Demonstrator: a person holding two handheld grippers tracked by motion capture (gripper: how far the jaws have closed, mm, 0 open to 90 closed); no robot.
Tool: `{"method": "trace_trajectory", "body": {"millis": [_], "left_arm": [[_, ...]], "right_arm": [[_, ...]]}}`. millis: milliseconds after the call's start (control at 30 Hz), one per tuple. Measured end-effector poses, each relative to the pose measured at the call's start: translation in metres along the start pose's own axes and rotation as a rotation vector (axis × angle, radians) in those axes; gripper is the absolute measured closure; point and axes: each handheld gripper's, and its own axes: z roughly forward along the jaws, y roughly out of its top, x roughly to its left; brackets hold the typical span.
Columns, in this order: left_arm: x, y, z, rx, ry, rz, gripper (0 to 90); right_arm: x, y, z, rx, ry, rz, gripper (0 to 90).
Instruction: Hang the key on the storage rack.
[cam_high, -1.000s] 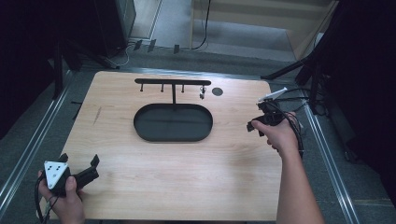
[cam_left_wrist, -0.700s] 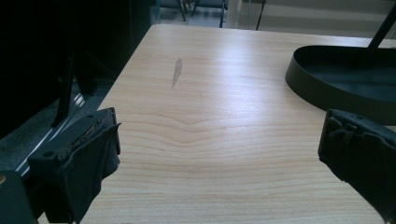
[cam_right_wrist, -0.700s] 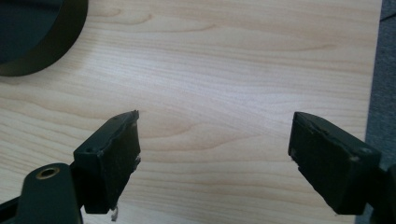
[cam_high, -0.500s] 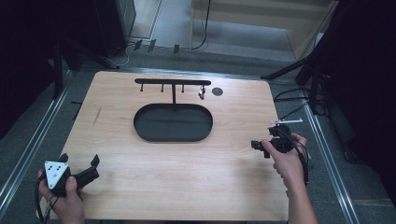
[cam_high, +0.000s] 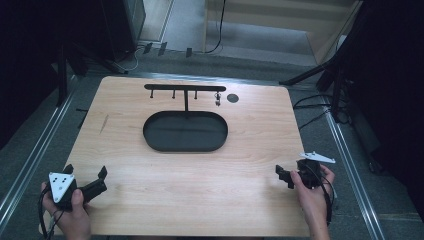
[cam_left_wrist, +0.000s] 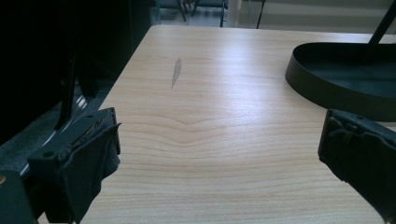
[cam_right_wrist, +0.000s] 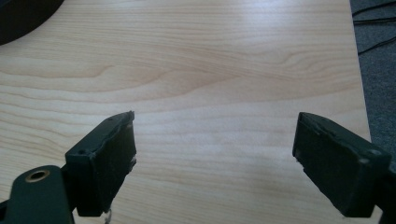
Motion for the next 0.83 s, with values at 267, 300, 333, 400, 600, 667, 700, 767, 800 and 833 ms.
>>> {"method": "trace_trajectory", "body": {"millis": [267,300,333,400,600,667,700,767,800,833], "left_arm": [[0.000,0.000,0.000,0.000,-0.001,-0.002,0.0],[0.000,0.000,0.000,0.000,-0.001,-0.002,0.0],[0.000,0.000,0.000,0.000,-0.001,-0.002,0.0],[0.000,0.000,0.000,0.001,0.000,0.001,0.0],[-0.001,0.000,0.000,0.002,0.002,0.014,0.0],[-0.002,0.000,0.000,0.002,0.002,0.014,0.0],[-0.002,0.000,0.000,0.005,0.002,0.016,0.0],[-0.002,0.000,0.000,0.007,0.005,0.023,0.0],[-0.003,0.000,0.000,0.008,0.006,0.025,0.0],[-0.003,0.000,0.001,0.006,0.007,0.028,0.0]], "right_arm": [[-0.013,-0.032,-0.002,-0.120,-0.007,0.014,13.1],[-0.015,-0.036,-0.003,-0.139,-0.010,0.009,13.3],[-0.017,-0.040,-0.004,-0.152,-0.006,0.008,13.3],[-0.020,-0.047,-0.007,-0.189,0.011,0.010,13.4],[-0.029,-0.062,-0.019,-0.328,0.059,0.067,14.2],[-0.031,-0.064,-0.024,-0.364,0.059,0.074,14.6],[-0.032,-0.065,-0.025,-0.368,0.057,0.081,14.7],[-0.034,-0.068,-0.025,-0.378,0.056,0.112,15.4],[-0.034,-0.068,-0.027,-0.389,0.058,0.114,15.6],[-0.034,-0.068,-0.027,-0.391,0.056,0.115,15.6]]}}
